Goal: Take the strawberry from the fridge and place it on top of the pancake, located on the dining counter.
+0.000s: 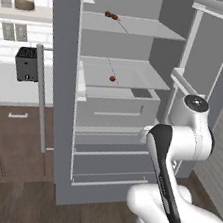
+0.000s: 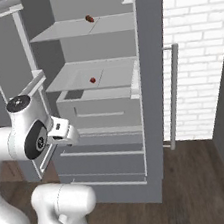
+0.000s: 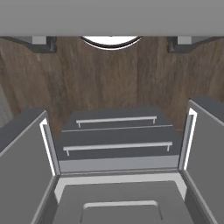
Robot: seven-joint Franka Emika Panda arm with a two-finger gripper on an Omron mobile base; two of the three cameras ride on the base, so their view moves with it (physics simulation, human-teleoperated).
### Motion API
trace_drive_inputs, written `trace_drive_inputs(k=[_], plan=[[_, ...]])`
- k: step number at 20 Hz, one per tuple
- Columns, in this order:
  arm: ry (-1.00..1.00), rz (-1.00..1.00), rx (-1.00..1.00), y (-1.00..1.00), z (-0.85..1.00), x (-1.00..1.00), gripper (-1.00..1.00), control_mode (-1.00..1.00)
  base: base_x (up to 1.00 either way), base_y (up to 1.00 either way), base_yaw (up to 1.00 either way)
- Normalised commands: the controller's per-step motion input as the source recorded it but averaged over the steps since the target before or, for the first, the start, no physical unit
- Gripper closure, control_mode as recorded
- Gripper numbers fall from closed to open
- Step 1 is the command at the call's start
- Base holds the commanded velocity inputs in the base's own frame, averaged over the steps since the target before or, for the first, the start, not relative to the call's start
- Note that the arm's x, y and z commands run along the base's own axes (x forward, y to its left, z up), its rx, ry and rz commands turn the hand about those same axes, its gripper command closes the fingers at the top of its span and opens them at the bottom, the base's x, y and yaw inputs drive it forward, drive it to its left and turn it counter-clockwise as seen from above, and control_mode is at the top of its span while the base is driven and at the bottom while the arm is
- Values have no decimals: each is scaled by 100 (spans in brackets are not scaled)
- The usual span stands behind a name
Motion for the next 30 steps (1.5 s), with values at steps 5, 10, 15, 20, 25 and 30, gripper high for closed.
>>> trace_drive_inputs(k=[5,10,15,20,25,30], plan=[[-5,0,0,1,0,27,-100,100,15,1,0],[0,0,0,0,0,0,-100,100,88,3,0],[0,0,0,0,0,0,-100,100,65,3,4],[0,0,0,0,0,0,-100,100,59,6,7],[0,0,0,0,0,0,-100,100,56,4,7],[0,0,0,0,0,0,-100,100,50,0,3]])
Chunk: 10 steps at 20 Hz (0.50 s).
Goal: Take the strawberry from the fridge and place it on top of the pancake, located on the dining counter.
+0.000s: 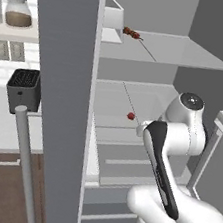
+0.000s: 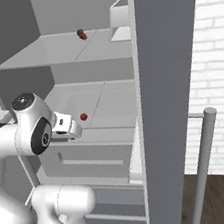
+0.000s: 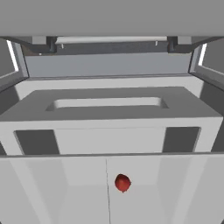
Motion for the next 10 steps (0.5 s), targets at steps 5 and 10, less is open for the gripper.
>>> trace_drive_inputs(k=[5,10], plan=[[0,0,0,0,0,0,-100,100,43,0,2],[-7,2,0,0,0,33,-100,-100,8,0,0]])
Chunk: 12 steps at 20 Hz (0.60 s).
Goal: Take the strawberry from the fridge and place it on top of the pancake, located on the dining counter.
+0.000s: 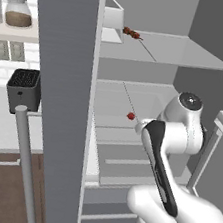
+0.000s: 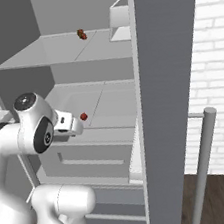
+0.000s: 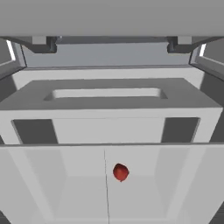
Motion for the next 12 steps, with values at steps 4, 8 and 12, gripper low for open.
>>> trace_drive_inputs(k=[4,8,12], plan=[[-2,5,0,0,0,64,-100,-100,0,0,0],[0,6,0,0,0,88,-100,-100,0,0,0],[0,2,0,1,4,74,-100,-100,0,0,0]])
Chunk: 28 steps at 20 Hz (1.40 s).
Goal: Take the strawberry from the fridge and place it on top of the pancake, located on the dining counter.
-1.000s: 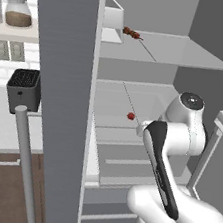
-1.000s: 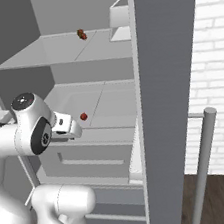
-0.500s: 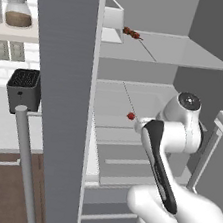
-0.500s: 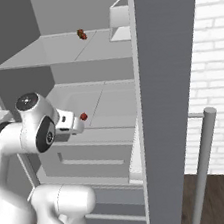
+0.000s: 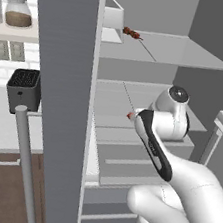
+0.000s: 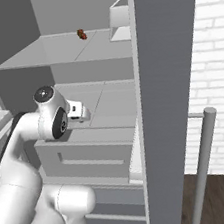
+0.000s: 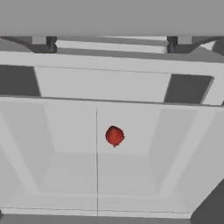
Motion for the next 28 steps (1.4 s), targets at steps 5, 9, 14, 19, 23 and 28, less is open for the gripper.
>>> trace_drive_inputs(k=[5,9,14,19,23,28], plan=[[8,0,0,4,-2,57,-100,-100,0,0,0],[4,0,0,0,-10,40,-100,-100,0,0,0],[0,0,-2,8,-7,34,-100,-100,0,0,0],[0,0,-2,10,-9,37,-100,-100,0,0,0],[0,0,0,0,-11,40,-100,-100,0,0,0],[0,0,0,0,-15,26,-100,-100,0,0,0]])
